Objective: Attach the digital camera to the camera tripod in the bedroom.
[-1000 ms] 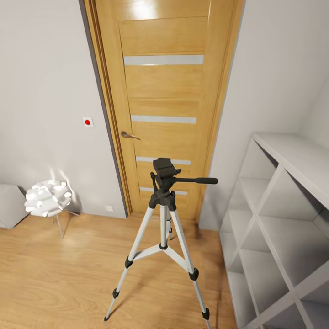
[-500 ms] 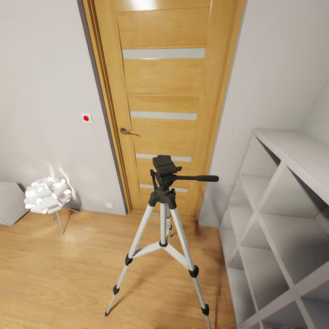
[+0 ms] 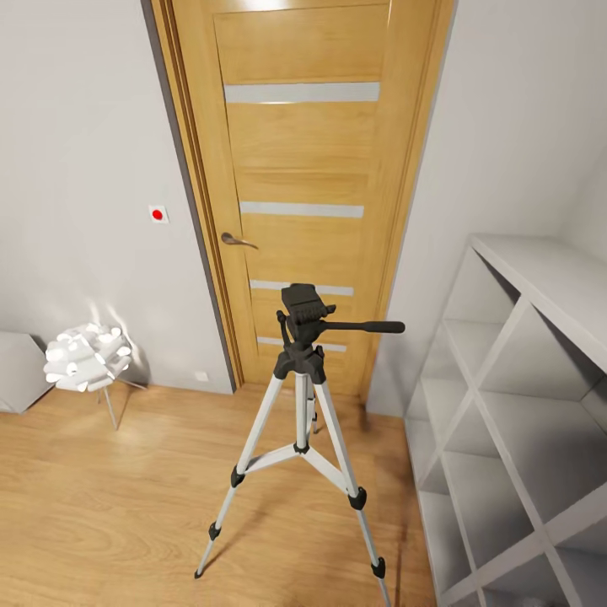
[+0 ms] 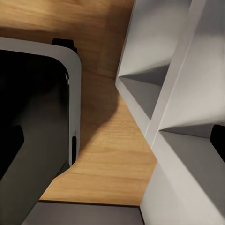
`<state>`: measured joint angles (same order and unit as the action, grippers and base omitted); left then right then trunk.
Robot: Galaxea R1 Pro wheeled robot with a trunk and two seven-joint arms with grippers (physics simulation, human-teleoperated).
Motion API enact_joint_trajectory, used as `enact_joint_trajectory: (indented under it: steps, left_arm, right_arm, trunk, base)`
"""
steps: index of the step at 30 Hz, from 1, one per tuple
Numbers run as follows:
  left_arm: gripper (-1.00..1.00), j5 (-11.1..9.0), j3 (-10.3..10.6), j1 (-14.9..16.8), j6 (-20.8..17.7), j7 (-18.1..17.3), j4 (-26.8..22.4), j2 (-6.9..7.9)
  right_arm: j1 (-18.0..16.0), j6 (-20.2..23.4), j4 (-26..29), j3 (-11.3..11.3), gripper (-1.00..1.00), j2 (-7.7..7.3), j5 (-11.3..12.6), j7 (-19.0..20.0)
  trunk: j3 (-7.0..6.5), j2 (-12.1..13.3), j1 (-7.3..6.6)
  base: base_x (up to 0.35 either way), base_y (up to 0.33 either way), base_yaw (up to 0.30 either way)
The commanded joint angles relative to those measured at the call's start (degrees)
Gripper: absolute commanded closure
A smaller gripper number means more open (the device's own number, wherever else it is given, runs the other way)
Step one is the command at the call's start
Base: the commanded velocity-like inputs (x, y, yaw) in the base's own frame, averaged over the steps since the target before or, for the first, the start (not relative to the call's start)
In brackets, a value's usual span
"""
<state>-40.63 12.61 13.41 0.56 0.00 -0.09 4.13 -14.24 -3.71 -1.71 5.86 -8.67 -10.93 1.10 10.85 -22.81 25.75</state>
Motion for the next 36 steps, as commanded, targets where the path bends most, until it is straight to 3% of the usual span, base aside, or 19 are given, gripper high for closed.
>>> enact_joint_trajectory:
  steps: [1,36]
  left_arm:
    - [1.0,-0.3,0.5,0.0,0.1,0.0,0.0,0.0]
    - [1.0,-0.3,0.5,0.0,0.1,0.0,0.0,0.08]
  right_arm:
    - [-0.1,-0.3,-0.2,0.5,-1.0,-0.03,-0.5,0.1]
    - [-0.1,-0.3,1.7,0.4,-1.0,-0.13,-1.2,0.4]
  trunk:
    - [0.11,-0.1,0.03]
    - [0.12,-0.1,0.03]
  base:
    - [0.0,0.0,0.0]
    - [0.0,0.0,0.0]
